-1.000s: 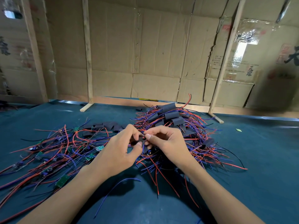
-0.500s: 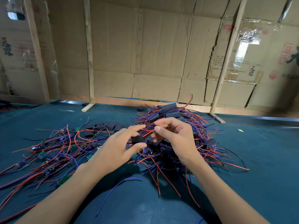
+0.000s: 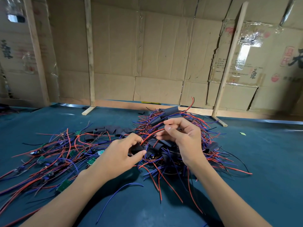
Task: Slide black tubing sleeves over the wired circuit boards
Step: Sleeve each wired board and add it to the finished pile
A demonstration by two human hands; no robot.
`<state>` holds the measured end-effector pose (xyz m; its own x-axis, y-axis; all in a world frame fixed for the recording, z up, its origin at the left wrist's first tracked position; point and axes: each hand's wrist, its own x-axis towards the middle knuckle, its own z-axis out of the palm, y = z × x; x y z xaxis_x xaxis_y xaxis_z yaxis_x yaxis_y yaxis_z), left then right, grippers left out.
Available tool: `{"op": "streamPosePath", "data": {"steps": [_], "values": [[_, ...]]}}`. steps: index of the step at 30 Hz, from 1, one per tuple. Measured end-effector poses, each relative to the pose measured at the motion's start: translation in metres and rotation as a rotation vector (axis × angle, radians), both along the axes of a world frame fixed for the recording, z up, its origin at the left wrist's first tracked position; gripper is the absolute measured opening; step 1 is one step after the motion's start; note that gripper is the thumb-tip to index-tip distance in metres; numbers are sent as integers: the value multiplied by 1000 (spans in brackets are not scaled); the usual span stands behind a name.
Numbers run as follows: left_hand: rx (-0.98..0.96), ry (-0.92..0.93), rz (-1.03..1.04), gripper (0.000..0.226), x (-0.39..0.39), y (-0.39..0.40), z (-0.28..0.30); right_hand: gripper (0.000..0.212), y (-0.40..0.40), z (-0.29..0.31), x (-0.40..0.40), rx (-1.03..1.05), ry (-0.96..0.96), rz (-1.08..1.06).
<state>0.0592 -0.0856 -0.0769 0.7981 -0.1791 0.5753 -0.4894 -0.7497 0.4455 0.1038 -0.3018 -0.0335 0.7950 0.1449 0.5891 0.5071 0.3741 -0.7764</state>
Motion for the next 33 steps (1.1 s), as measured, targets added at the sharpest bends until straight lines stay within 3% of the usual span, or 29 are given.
{"op": "streamPosePath", "data": {"steps": [4, 8, 14, 17, 20, 22, 30, 33], "values": [[-44, 29, -24, 14, -1, -4, 2, 13, 2, 1, 0, 77, 10, -2], [-10, -26, -26, 18, -8, -12, 4, 13, 5, 4, -3, 168, 109, 65], [3, -175, 74, 18, -14, -18, 6, 58, 11, 10, -14, 116, 194, 199], [-104, -231, 70, 17, -13, -18, 7, 59, 13, 7, -14, 39, 153, 215], [-186, -307, 114, 24, -11, -14, 10, 44, 12, 6, -16, -26, 162, 265], [-133, -322, 131, 21, -10, -9, 11, 36, 9, 8, -17, -175, 163, 300], [302, -214, 126, 38, -16, -7, 22, 37, -4, 15, -19, -559, 402, 551], [414, -288, 131, 36, -16, -10, 25, 37, -15, 20, -17, -640, 454, 610]]}}
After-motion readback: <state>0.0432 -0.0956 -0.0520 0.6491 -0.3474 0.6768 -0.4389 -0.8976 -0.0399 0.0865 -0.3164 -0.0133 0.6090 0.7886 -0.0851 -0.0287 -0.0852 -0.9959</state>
